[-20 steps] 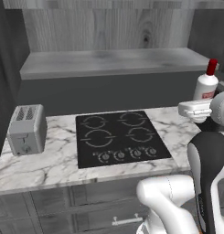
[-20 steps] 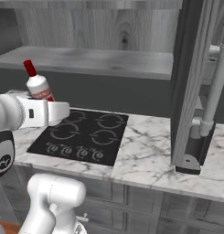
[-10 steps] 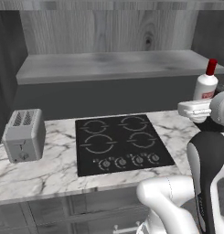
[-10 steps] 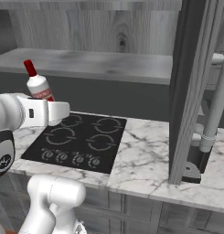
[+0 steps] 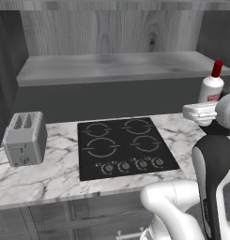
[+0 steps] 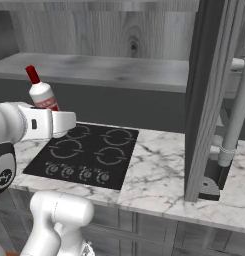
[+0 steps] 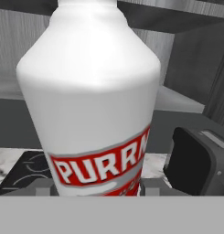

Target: Sort all alcoholic drinks to one cabinet, and non-alcoholic drinks to the other.

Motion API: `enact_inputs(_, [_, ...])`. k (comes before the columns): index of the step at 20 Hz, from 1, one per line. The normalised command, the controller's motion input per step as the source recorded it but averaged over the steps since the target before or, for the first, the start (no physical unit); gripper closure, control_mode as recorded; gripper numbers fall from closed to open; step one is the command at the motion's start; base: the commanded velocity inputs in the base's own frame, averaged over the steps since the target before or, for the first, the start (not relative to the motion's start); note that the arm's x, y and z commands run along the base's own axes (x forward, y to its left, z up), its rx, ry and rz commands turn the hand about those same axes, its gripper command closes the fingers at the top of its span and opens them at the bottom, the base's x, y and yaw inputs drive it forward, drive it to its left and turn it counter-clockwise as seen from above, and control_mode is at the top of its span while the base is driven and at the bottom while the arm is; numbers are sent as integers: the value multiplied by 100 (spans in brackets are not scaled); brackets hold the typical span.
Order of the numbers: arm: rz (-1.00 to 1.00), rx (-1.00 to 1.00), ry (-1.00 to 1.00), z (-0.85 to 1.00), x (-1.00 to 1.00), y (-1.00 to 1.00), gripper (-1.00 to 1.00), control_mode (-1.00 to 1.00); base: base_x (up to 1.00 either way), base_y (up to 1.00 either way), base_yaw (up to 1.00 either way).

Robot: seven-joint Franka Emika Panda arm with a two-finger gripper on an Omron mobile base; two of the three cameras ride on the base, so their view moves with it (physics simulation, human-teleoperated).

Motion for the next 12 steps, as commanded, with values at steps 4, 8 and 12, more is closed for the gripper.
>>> enact_inputs(4, [0, 0, 0, 0, 0, 0, 100, 100, 0, -9, 0])
enact_inputs(8, [0, 0, 0, 0, 0, 0, 100, 100, 0, -5, 0])
enact_inputs(12, [0, 0, -1, 2, -1, -2, 100, -100, 0, -1, 0])
